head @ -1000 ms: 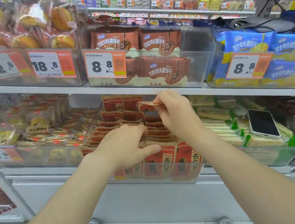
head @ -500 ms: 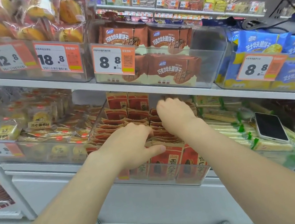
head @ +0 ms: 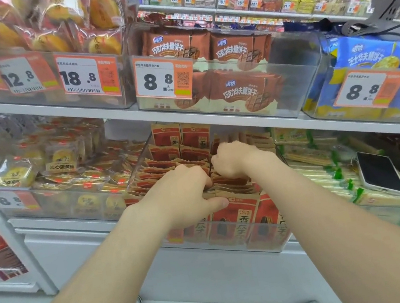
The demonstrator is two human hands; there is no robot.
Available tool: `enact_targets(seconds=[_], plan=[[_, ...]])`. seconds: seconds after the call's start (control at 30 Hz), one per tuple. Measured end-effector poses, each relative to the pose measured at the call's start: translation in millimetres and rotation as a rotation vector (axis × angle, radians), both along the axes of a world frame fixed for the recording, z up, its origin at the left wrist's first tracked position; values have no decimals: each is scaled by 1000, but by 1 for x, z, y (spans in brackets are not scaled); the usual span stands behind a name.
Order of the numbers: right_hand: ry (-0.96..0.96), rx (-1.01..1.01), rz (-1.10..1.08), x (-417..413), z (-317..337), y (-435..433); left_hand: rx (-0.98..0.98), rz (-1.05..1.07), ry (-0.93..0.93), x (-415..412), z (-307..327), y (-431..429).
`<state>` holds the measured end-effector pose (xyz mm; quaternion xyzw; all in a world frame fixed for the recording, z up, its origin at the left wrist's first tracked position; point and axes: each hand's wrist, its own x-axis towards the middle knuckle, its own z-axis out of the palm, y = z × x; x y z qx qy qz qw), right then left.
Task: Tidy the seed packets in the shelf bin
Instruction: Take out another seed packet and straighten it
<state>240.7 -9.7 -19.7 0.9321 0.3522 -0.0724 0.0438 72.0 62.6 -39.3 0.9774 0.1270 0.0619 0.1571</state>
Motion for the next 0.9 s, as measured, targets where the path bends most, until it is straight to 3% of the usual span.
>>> enact_targets(seconds=[0.2,0.3,0.4,0.47,0.6,0.77,0.9], plan=[[5,23,34,11,3,-1,58,58,0,0,0,-8],[109,67,54,2,12,-15,139,99,-6,-1,2,-18],[89,262,124,-14,16,-45,199,100,-101,0,3,-26],[24,420,141,-23,19,-68,136,32,-212,0,6,-34],[-120,600,-34,-23,31,-110,97,-85,-285,3,7,-52],[114,377,3,-27,32,-148,93,-77,-297,6,1,-61],[65,338,143,-25,8,-161,210,-61,-258,13,-5,-68]])
